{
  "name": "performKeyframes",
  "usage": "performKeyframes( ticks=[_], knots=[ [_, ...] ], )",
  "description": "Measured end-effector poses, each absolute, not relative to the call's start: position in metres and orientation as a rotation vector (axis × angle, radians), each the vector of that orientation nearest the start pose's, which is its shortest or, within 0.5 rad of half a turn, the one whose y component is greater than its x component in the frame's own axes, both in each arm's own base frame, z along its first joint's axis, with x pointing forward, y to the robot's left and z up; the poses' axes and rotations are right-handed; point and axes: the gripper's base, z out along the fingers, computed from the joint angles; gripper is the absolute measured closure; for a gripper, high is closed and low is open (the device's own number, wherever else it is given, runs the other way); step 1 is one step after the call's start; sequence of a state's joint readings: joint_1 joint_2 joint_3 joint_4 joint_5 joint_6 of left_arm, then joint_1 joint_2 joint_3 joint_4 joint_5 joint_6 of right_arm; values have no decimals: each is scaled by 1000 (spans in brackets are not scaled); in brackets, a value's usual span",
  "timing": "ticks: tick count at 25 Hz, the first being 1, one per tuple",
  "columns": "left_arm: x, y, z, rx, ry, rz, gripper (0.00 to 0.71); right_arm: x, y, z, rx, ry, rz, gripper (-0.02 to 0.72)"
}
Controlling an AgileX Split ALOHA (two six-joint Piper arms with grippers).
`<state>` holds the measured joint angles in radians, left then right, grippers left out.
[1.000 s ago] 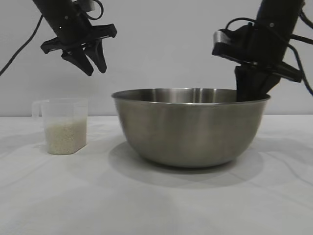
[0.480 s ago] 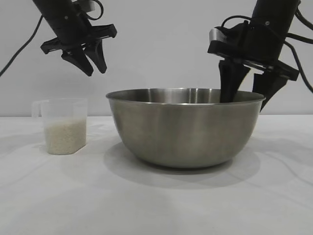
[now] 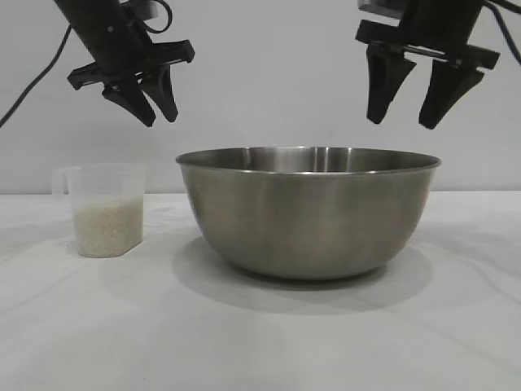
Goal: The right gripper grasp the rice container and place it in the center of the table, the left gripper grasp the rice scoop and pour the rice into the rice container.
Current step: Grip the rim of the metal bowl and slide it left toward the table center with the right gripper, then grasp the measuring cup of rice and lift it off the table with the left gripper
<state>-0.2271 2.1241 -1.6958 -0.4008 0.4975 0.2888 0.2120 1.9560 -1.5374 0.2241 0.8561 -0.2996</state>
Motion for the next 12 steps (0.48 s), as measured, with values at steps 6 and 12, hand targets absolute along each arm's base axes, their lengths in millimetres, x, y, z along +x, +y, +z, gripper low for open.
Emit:
performKeyframes(
  ticks=[6, 12],
  knots=[
    [470, -126, 215, 281, 2373, -363, 504, 420, 50, 227, -349, 2688, 194, 223],
    [470, -126, 215, 281, 2373, -363, 504, 422, 15, 232, -238, 2684, 163, 223]
  ],
)
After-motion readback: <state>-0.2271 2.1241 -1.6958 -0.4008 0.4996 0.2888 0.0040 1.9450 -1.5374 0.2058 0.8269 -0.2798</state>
